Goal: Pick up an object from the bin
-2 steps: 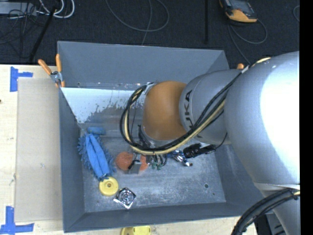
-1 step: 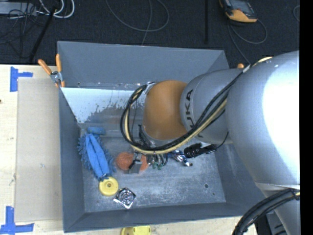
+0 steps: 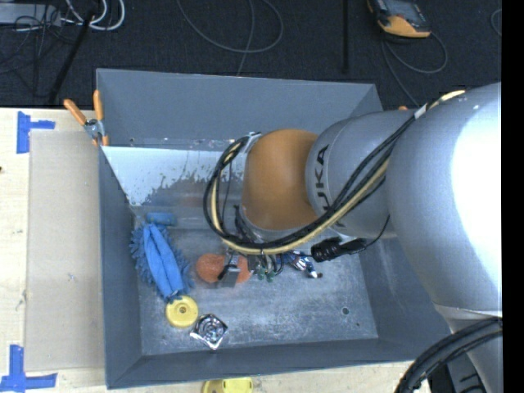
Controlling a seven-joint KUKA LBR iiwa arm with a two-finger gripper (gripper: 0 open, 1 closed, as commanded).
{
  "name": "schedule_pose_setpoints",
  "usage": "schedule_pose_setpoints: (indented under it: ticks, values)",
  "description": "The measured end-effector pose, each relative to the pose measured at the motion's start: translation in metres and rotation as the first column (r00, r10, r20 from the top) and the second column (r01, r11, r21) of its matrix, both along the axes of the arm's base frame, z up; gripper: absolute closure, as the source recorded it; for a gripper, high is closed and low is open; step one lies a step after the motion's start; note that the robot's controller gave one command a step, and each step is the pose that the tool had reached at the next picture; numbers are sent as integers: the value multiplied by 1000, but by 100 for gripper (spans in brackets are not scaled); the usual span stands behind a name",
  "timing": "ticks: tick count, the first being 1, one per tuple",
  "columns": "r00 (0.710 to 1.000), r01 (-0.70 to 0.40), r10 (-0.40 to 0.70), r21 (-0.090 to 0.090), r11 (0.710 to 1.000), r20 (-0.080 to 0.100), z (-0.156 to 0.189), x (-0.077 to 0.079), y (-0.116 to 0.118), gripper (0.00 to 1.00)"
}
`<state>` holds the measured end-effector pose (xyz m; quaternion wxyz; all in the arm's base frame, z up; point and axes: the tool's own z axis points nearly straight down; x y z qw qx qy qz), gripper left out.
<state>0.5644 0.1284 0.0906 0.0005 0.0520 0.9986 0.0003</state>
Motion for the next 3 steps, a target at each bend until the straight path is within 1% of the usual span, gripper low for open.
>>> schedule_pose_setpoints:
  ticks: [1,2,3]
  values:
    - [1000,0,0,0,1000,0,11,1,0,100]
    - [1000,0,0,-1,1000,-6,23,-1,0,100]
    - [1000,0,0,0,1000,-6,45,-1,0,100]
